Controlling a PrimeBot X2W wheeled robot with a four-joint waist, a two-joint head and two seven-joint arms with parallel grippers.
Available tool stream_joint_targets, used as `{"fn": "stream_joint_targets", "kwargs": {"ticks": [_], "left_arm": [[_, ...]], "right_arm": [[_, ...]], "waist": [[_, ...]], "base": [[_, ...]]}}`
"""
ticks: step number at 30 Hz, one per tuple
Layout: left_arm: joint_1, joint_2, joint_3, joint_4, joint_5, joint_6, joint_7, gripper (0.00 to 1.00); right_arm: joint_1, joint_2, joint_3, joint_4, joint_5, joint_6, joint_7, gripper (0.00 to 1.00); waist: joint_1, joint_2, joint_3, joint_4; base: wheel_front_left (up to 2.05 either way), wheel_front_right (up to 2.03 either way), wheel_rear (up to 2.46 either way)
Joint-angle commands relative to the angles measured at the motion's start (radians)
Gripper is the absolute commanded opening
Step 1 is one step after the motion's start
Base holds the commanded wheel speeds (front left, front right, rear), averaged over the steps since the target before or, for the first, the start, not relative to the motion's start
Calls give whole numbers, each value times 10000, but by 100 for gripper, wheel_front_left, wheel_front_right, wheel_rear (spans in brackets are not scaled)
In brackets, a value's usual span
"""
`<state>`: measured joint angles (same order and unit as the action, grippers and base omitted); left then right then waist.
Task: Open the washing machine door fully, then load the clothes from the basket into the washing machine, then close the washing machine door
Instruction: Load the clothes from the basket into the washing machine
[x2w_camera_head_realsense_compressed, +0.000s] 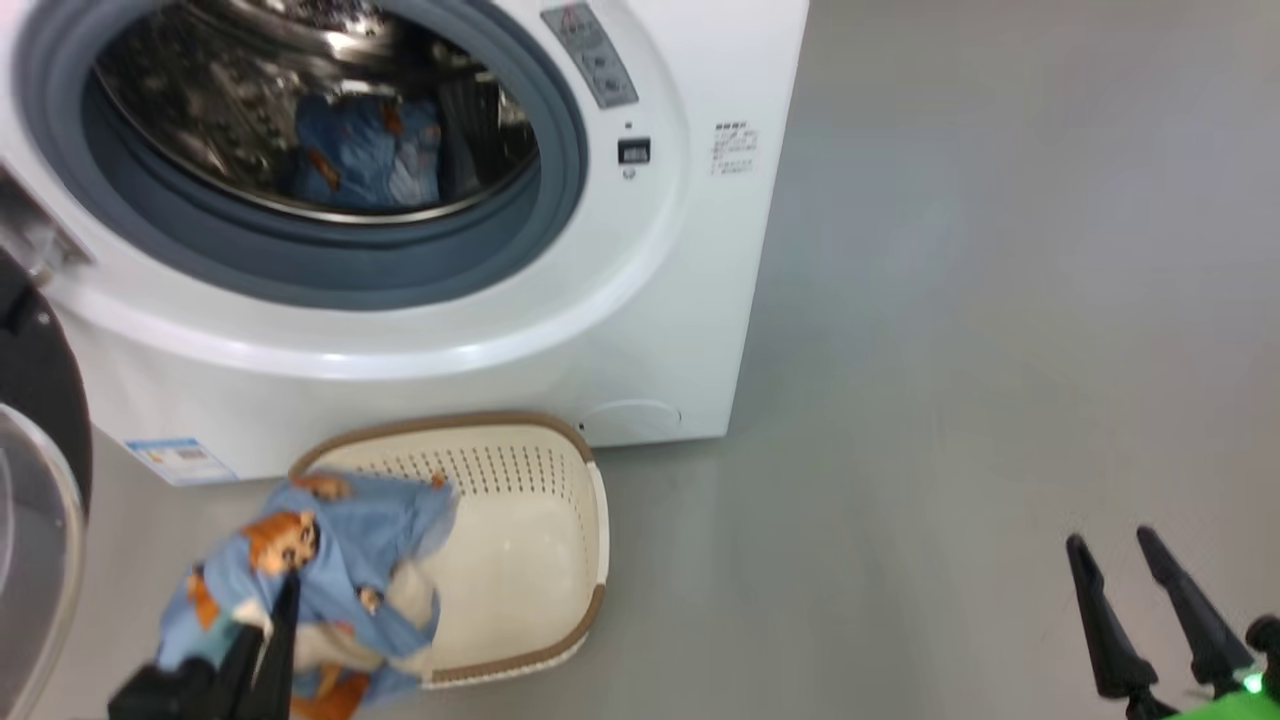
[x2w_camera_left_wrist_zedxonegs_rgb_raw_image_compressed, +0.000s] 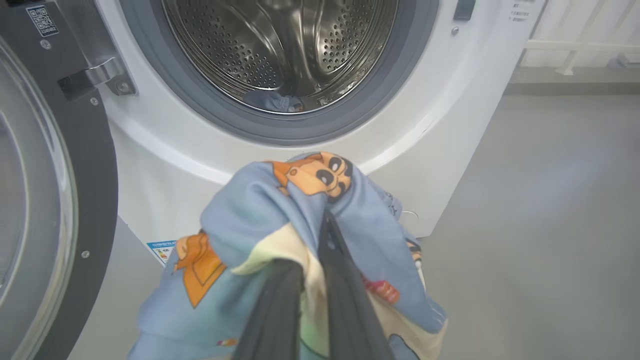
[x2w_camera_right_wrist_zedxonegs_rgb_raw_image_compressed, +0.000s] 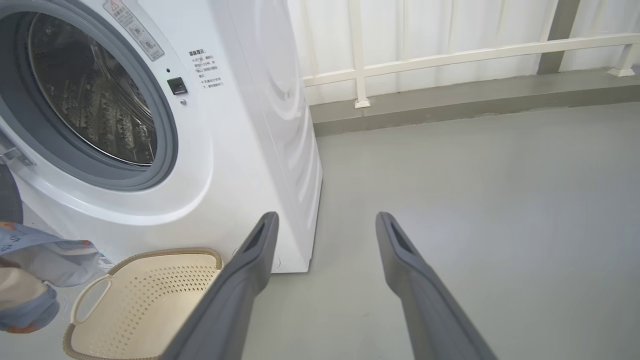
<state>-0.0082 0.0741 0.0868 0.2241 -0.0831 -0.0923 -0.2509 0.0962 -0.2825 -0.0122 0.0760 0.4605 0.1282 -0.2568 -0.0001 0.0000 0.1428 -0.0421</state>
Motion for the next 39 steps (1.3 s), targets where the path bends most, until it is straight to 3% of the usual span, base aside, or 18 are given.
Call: {"fn": "stream_joint_targets", "kwargs": {"ticks": [1, 11, 21, 32, 39], "left_arm": [[52, 87, 404, -420, 40, 51, -108, 0], [1563, -140, 573, -1943, -102, 290, -108, 0], [823, -217, 537, -2108, -600, 335, -108, 0], [-2533, 64, 516, -1476, -306, 101, -109, 0], [-5737, 470, 565, 212, -275, 14, -109, 0]], "right_arm": [[118, -193, 172, -219, -139, 25, -49, 100], [614, -156, -17, -316, -173, 25, -49, 100], [433, -110, -59, -406, -175, 25, -49, 100], [-344, 1, 67, -490, -103, 25, -49, 100], [-1171, 29, 80, -579, -6, 25, -49, 100]], "waist": [[1, 0, -382, -9], [1, 0, -719, -51], [1, 0, -304, -9], [1, 0, 1098, -89], [1, 0, 2486, -334]], "base": [[0, 0, 0], [0, 0, 0], [0, 0, 0], [0, 0, 0], [0, 0, 0]]}}
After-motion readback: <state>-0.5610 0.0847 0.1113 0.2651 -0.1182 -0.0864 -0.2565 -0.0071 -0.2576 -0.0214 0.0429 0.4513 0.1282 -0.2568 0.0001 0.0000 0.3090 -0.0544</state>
